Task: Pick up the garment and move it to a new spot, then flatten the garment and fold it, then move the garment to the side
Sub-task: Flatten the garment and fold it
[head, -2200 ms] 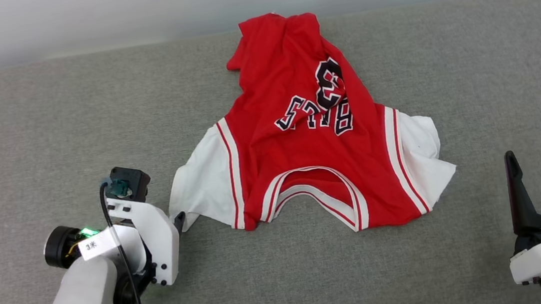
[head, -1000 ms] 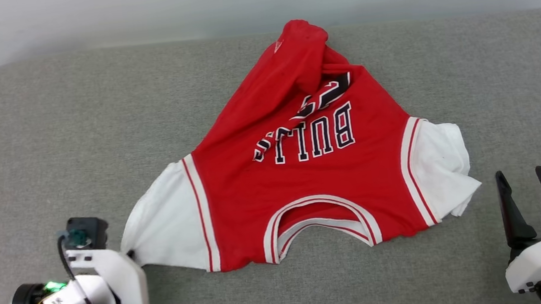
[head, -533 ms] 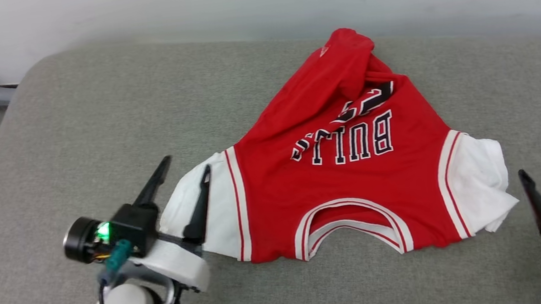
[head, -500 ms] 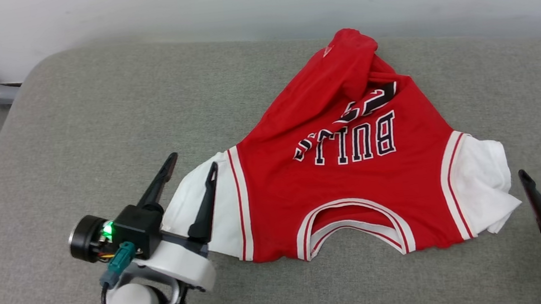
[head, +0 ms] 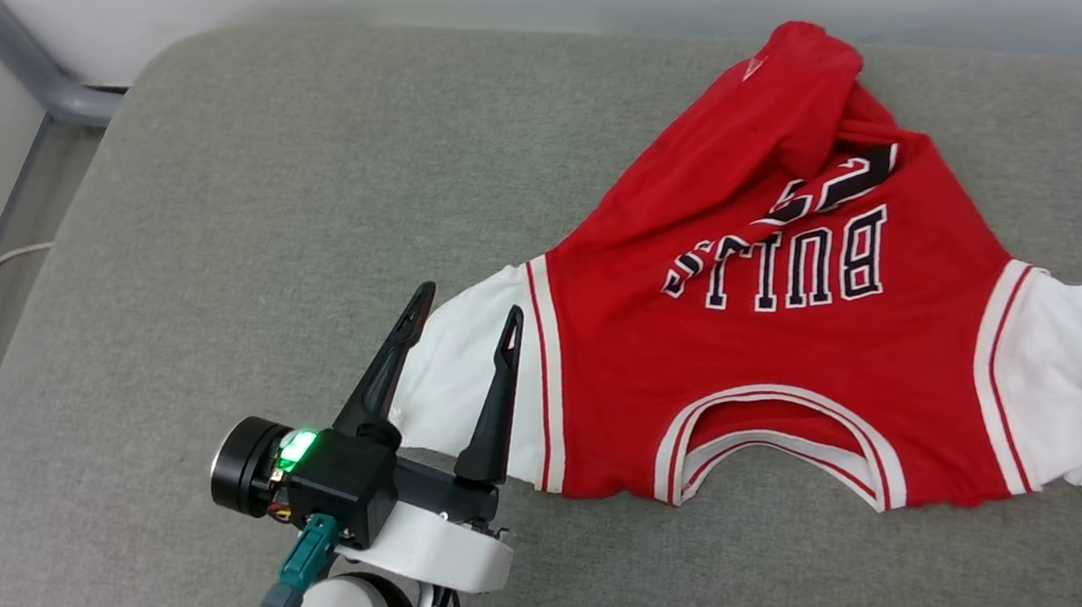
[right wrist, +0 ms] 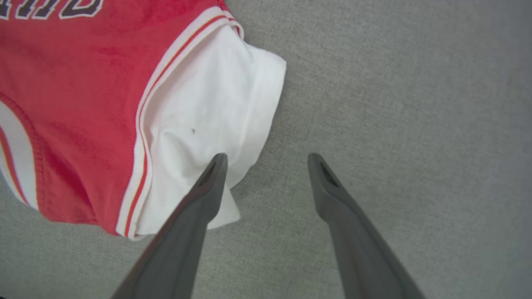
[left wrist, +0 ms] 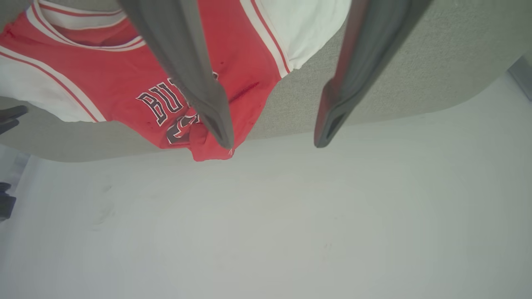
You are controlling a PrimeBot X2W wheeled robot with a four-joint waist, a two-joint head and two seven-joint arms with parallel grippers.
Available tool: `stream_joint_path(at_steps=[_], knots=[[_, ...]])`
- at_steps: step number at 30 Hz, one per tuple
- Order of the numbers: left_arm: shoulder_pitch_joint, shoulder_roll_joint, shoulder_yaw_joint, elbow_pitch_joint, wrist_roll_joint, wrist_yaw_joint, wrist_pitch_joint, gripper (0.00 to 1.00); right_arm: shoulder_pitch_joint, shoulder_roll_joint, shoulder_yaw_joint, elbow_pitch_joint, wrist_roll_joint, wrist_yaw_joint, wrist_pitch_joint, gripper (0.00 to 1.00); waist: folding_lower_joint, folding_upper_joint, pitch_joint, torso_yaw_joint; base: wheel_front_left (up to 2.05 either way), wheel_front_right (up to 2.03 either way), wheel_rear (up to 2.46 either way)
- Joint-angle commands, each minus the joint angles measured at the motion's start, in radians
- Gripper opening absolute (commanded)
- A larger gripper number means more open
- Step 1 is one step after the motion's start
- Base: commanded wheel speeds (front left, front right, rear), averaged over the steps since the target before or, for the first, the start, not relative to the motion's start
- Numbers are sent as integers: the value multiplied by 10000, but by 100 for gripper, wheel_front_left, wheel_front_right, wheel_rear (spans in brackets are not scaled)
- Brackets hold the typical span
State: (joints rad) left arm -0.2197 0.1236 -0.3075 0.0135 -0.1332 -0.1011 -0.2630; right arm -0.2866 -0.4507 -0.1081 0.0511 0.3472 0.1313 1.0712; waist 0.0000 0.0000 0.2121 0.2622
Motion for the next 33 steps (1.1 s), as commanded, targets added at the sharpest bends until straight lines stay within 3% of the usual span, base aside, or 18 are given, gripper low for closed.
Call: stream_joint_path(at_steps=[1,7,16,17,18,20,28,33], knots=[[-45,-29,49,5,67,-43,-21,100,-203,-72,44,115,-16,-11,96,100,0,0,164,178,0,0,0],[-153,-229,136,36,105,-186,-22,100,-365,6,168,934,-277,-11,71,100,0,0,535,562,0,0,0],[-208,-335,199,226,163,-275,-23,100,-226,505,836,2603,-460,7,-990,100,0,0,758,760,0,0,0],[-213,-344,209,243,175,-272,-23,100,-171,488,1020,2718,-382,9,-1021,45,0,0,751,748,0,0,0],[-217,-357,215,264,187,-269,-23,100,-141,447,1143,2818,-304,10,-1079,2,0,0,735,731,0,0,0],[-217,-367,240,309,212,-279,-23,100,-80,162,1376,2919,-256,7,-1197,0,0,0,664,675,0,0,0],[-93,-321,298,413,289,-292,-23,100,-91,-2020,2210,2617,85,-16,-1602,0,0,0,354,286,0,0,0],[-142,-266,66,505,173,-299,-23,100,-68,-3719,2878,2549,253,-14,-1909,0,0,0,303,141,0,0,0]])
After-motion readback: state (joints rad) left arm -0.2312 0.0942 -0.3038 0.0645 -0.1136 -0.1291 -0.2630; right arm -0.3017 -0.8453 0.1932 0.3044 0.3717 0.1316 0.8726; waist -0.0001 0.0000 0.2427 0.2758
